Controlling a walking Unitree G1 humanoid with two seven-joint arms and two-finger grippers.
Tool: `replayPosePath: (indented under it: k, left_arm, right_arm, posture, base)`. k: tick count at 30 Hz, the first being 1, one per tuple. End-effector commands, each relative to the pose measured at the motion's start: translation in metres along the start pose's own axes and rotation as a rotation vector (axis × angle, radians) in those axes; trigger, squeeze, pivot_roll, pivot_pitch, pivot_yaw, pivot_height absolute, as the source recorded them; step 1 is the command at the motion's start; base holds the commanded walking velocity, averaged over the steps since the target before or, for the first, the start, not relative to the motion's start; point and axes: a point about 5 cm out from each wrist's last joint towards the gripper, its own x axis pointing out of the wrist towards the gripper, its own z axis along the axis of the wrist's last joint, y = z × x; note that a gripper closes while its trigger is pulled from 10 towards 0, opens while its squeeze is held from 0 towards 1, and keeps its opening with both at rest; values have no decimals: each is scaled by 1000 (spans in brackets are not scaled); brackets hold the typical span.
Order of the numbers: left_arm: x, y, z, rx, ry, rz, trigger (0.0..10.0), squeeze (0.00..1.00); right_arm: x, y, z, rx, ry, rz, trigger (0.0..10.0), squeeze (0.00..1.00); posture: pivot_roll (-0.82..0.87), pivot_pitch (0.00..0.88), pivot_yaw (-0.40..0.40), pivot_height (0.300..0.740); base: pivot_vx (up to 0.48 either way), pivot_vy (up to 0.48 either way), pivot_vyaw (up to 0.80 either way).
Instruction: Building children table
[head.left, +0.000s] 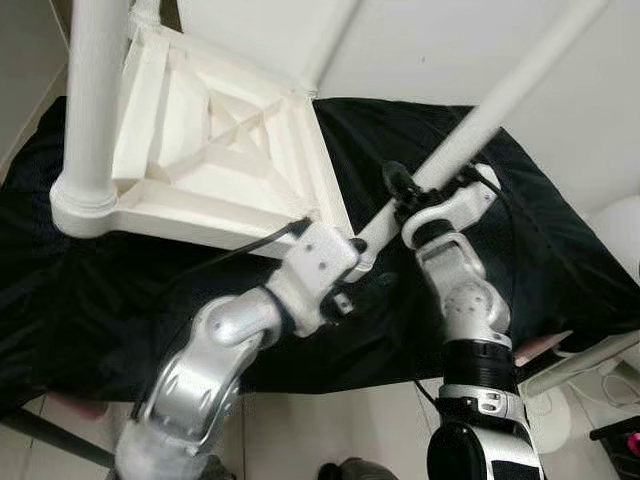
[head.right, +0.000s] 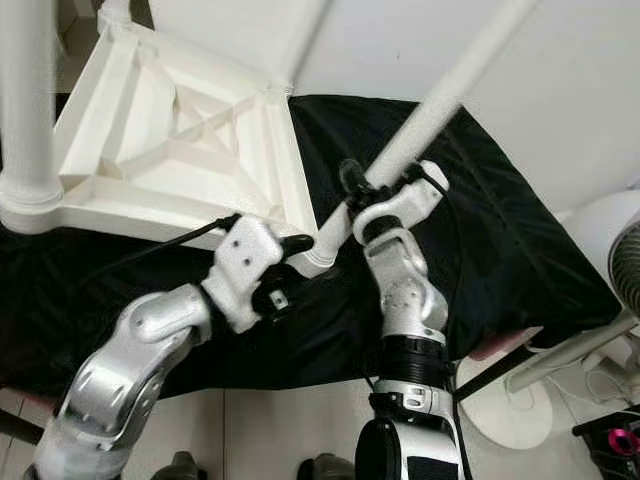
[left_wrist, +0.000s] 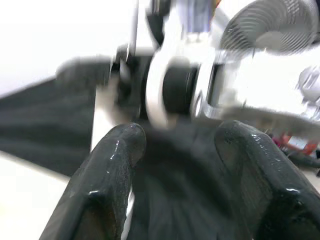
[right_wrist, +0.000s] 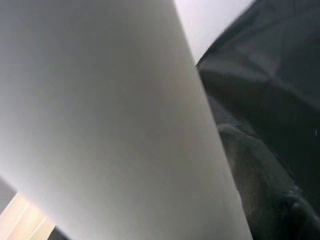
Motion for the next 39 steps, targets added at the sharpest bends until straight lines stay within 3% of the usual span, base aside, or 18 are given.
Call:
replayPosePath:
  k: [1, 2, 3, 4, 7, 8, 18, 20, 26, 29, 31, 33, 35, 36, 38, 39]
  left_arm:
    - [2, -1, -2, -9, 14, 18, 10000, 0]
    - [6, -4, 2, 0, 5, -12, 10000, 0]
    - [6, -4, 2, 0, 5, -12, 10000, 0]
    - [9, -7, 4, -1, -3, -37, 10000, 0]
    - [11, -9, 5, -5, -7, -59, 10000, 0]
    - [16, -12, 5, 15, -4, -88, 10000, 0]
    - [23, -10, 3, 74, 7, -97, 10000, 0]
    - [24, -4, -3, 91, 25, -88, 10000, 0]
    - [20, 8, -14, 118, 59, -78, 10000, 0]
    - [17, 12, -18, 136, 78, -87, 10000, 0]
    - [17, 12, -18, 136, 78, -87, 10000, 0]
    - [15, 12, -19, 140, 85, -100, 10000, 0]
    - [15, 12, -19, 140, 85, -100, 10000, 0]
    - [14, 11, -21, 138, 89, -107, 10000, 0]
    - [14, 11, -21, 138, 89, -107, 10000, 0]
    - [13, 10, -22, 137, 93, -112, 10000, 0]
  right_arm:
    - [-1, 3, -23, 255, 60, 54, 10000, 0]
    - [-5, -12, -25, 388, 57, 49, 10000, 0]
    - [-5, -12, -25, 388, 57, 49, 10000, 0]
    - [-10, -28, -28, 485, 45, 30, 10000, 0]
    - [-14, -41, -30, 548, 28, 8, 10000, 0]
    - [-21, -60, -36, 576, 12, -40, 10000, 0]
    - [-24, -59, -50, 510, 91, -23, 10000, 0]
    - [-27, -60, -52, 475, 111, -22, 10000, 0]
    - [-37, -69, -46, 481, 86, -33, 10000, 0]
    - [-47, -78, -40, 551, 37, -53, 10000, 0]
    - [-47, -78, -40, 551, 37, -53, 10000, 0]
    - [-57, -89, -34, 671, -27, -68, 10000, 0]
    - [-57, -89, -34, 671, -27, -68, 10000, 0]
    - [-63, -92, -28, 757, -90, -45, 10000, 0]
    - [-63, -92, -28, 757, -90, -45, 10000, 0]
    - [-67, -93, -23, 811, -144, -10, 10000, 0]
  posture:
    - [30, 31, -59, 740]
    - [30, 34, -63, 740]
    - [30, 34, -63, 740]
    - [33, 39, -66, 740]
    - [31, 40, -67, 740]
    - [38, 48, -69, 740]
    - [33, 62, -66, 740]
    - [27, 64, -63, 740]
    - [9, 69, -52, 740]
    - [-3, 73, -41, 740]
    - [-3, 73, -41, 740]
    - [-1, 74, -32, 740]
    - [-1, 74, -32, 740]
    - [-5, 78, -18, 740]
    - [-5, 78, -18, 740]
    - [-3, 77, -8, 740]
  base:
    - [0, 0, 0]
    - [0, 0, 0]
    - [0, 0, 0]
    - [0, 0, 0]
    - [0, 0, 0]
    - [0, 0, 0]
    - [0, 0, 0]
    - [0, 0, 0]
    - [0, 0, 0]
    - [0, 0, 0]
    - [0, 0, 0]
    - [0, 0, 0]
    - [0, 0, 0]
    - [0, 0, 0]
    - [0, 0, 0]
    - [0, 0, 0]
